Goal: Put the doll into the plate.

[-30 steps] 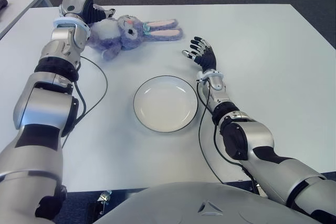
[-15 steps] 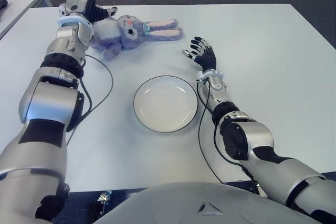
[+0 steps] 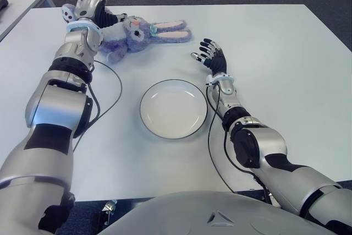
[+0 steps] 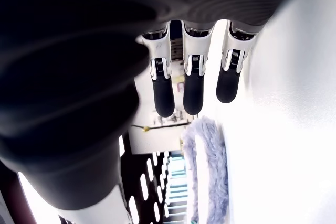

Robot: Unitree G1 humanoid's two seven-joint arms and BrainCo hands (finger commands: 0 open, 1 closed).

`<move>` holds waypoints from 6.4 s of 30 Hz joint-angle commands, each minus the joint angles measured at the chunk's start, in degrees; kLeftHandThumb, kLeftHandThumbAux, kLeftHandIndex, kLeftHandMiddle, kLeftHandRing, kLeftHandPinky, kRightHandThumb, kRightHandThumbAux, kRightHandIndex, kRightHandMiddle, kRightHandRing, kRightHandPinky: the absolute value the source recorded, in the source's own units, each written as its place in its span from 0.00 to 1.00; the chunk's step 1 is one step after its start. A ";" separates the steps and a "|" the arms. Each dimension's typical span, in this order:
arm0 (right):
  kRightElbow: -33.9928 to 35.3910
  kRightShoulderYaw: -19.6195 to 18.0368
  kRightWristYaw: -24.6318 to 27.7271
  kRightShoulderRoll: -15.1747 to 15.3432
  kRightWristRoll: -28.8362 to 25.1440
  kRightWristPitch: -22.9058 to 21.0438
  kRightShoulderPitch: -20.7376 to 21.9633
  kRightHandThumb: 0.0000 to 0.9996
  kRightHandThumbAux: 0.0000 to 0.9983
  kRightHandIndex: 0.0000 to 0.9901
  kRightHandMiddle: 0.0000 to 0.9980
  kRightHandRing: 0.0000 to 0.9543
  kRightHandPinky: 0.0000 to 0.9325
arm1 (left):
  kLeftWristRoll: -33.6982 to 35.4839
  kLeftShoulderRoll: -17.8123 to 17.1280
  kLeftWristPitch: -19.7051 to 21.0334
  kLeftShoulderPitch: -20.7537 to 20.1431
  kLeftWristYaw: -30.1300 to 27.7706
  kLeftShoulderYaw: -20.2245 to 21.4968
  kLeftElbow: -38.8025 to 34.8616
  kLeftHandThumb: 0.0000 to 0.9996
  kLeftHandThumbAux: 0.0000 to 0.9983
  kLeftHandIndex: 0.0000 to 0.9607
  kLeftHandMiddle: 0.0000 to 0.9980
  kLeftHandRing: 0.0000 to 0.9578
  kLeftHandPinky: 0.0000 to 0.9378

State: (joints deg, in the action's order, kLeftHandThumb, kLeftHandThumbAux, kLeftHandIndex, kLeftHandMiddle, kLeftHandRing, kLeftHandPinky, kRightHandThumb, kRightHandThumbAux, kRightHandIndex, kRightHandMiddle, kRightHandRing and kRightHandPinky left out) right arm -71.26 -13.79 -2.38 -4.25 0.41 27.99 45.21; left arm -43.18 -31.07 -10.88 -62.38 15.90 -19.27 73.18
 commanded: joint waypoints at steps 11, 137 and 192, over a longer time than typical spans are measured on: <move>-7.14 -0.09 -0.85 -6.26 0.21 -7.18 -11.37 0.09 0.92 0.18 0.21 0.19 0.20 | -0.14 2.52 0.20 -0.26 -4.59 -4.48 2.56 0.24 0.35 0.00 0.00 0.02 0.06; -7.01 2.51 -4.05 -5.74 2.79 -5.54 -12.40 0.03 0.94 0.26 0.28 0.25 0.21 | 4.18 9.08 3.81 13.43 1.28 -4.26 4.03 0.84 0.66 0.42 0.51 0.66 0.58; -7.09 3.53 -4.30 -5.69 4.14 -5.33 -12.41 0.09 0.93 0.28 0.29 0.26 0.23 | -1.44 4.87 10.28 7.57 -5.96 -12.12 6.47 0.28 0.17 0.00 0.00 0.00 0.00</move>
State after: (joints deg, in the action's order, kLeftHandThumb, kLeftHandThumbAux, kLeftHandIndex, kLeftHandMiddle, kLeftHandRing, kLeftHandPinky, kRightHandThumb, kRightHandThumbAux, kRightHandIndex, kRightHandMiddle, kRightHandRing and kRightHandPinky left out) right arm -71.19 -10.01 -5.91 -4.25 4.40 28.25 45.16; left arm -46.02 -27.46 -3.08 -57.57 15.60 -32.27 77.04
